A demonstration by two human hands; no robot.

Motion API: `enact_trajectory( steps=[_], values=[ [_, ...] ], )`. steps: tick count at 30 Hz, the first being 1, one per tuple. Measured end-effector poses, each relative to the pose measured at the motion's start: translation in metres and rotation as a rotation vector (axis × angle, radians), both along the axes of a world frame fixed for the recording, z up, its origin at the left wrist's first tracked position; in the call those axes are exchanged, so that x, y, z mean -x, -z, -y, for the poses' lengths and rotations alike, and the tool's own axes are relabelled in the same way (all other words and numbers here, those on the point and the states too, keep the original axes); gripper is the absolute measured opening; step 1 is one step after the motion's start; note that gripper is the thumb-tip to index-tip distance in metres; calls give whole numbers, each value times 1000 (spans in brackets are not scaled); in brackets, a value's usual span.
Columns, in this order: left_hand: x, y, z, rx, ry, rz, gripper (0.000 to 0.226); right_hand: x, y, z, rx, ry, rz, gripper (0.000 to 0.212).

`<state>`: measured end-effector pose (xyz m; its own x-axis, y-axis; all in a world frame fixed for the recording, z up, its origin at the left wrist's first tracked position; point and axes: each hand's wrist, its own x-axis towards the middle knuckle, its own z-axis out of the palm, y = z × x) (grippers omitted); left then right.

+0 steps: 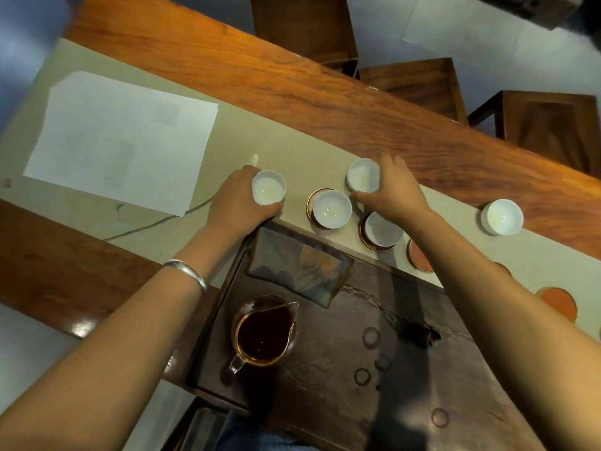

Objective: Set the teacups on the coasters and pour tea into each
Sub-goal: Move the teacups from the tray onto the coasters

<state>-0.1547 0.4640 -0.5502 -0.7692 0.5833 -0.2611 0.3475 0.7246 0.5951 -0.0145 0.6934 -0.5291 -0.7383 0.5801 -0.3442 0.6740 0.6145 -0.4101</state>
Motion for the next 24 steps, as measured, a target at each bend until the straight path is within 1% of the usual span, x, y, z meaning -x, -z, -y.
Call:
enact_trajectory(
  steps=[7, 14, 18, 20, 24],
  values=[
    [0, -15, -13, -39, 20, -18, 65, -11, -17, -7, -17, 49, -46, 73],
    [-18, -48, -61, -138, 99, -20, 62, -54, -50, -28, -88, 157, -144, 71],
    [-49, -64, -97, -171, 213, -39, 64, -97, -62, -35, -110, 266, -146, 72],
    [-60, -66, -108, -170, 250, -38, 63, -113, -62, -34, -105, 300, -148, 72],
    [-103, -69, -138, -149, 392, -24, 65, -168, -65, -37, -95, 392, -126, 71]
  ],
)
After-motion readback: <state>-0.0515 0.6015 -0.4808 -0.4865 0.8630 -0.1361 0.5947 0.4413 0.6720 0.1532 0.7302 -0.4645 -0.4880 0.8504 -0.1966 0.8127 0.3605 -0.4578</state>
